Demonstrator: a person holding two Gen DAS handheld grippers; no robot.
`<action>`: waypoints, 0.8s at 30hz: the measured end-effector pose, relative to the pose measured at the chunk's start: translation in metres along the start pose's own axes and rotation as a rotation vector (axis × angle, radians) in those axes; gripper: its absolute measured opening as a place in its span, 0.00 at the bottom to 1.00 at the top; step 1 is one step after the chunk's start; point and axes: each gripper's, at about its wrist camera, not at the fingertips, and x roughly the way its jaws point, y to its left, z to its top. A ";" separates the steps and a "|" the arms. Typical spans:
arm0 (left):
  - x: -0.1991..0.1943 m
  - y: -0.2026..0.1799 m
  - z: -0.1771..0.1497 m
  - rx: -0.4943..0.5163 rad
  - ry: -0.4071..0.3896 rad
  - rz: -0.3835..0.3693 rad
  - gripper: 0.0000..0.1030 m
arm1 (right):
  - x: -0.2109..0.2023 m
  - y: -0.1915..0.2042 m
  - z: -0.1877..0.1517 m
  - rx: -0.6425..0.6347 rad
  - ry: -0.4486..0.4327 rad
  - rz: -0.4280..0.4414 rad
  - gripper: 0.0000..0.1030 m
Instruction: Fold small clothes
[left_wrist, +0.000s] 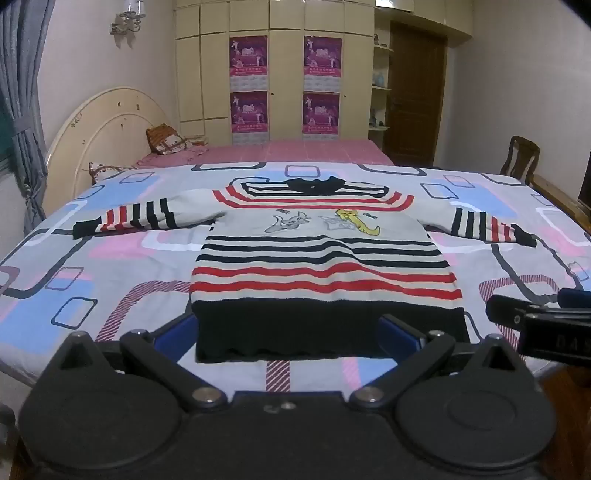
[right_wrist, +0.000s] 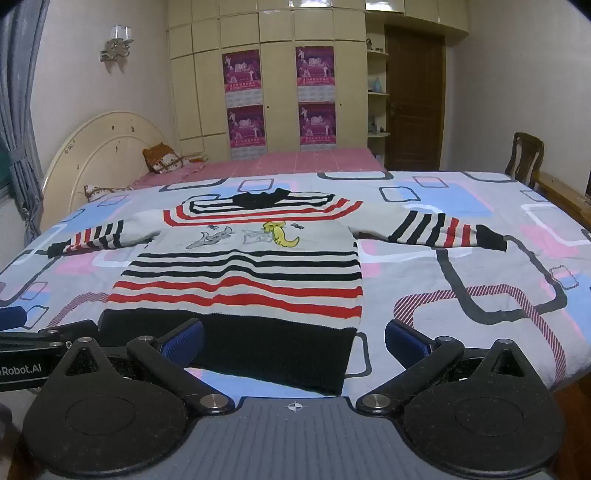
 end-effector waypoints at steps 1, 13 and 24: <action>0.000 0.000 0.000 -0.002 -0.001 -0.001 1.00 | 0.000 0.000 0.000 0.000 0.000 0.000 1.00; -0.001 -0.001 0.000 -0.002 -0.006 -0.006 1.00 | 0.001 0.001 0.001 -0.002 -0.002 0.000 1.00; -0.001 -0.001 -0.001 -0.002 0.005 -0.007 1.00 | 0.002 0.003 0.001 -0.005 -0.003 0.001 1.00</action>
